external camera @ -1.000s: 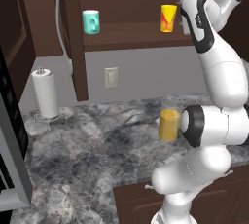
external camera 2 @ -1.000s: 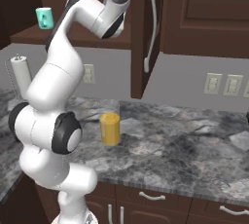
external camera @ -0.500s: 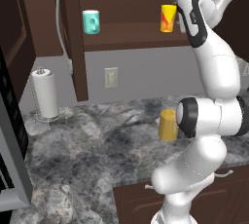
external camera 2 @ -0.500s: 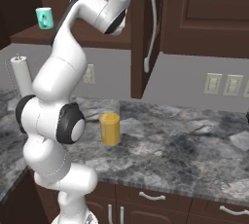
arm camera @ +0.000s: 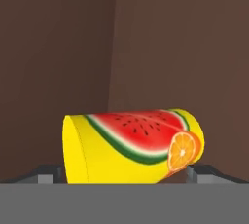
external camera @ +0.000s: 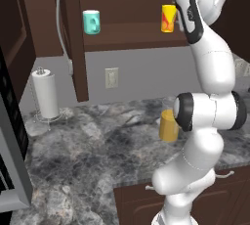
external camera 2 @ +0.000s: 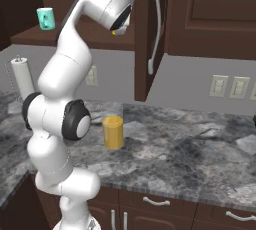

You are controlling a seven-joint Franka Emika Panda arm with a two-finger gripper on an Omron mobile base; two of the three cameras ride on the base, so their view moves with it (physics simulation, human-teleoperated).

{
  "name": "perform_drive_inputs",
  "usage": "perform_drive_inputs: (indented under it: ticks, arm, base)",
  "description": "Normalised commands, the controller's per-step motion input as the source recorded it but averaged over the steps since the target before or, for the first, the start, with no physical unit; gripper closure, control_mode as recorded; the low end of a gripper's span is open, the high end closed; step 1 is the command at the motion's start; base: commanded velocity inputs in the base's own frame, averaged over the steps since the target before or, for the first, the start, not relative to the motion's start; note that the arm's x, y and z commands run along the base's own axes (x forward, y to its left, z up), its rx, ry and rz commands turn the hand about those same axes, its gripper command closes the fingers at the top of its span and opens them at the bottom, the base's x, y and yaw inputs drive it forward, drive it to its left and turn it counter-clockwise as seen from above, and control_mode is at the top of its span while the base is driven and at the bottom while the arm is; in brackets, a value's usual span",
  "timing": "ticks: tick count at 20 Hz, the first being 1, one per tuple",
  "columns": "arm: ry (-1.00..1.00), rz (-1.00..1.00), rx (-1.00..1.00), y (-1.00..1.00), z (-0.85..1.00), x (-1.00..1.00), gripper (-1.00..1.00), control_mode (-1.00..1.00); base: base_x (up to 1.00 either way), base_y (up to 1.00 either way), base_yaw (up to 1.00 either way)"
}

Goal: There is a tray on the dining counter. Grab the cup, mug, and pitcher and place them on the tray. The pitcher may be placed next to the tray if it cannot fit the tray.

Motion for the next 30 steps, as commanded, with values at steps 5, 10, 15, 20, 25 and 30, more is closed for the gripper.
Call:
perform_drive_inputs:
  ticks: [5, 10, 15, 20, 25, 30]
  arm:
    - [0.04, 0.00, 0.00, 0.00, 0.00, 0.12, -1.00, -1.00]
    - [0.05, 0.00, 0.00, 0.00, 0.00, 0.09, -1.00, -1.00]
    - [0.05, 0.00, 0.00, 0.00, 0.00, 0.03, -1.00, -1.00]
    - [0.09, 0.00, 0.00, 0.00, 0.00, 0.00, -1.00, -1.00]
    - [0.09, 0.00, 0.00, 0.00, 0.00, 0.00, -1.00, -1.00]
    - [0.06, 0.00, 0.00, 0.00, 0.00, 0.00, -1.00, -1.00]
  base:
    - [0.00, 0.00, 0.00]
    - [0.00, 0.00, 0.00]
    - [0.00, 0.00, 0.00]
    - [0.00, 0.00, 0.00]
    - [0.00, 0.00, 0.00]
    - [0.00, 0.00, 0.00]
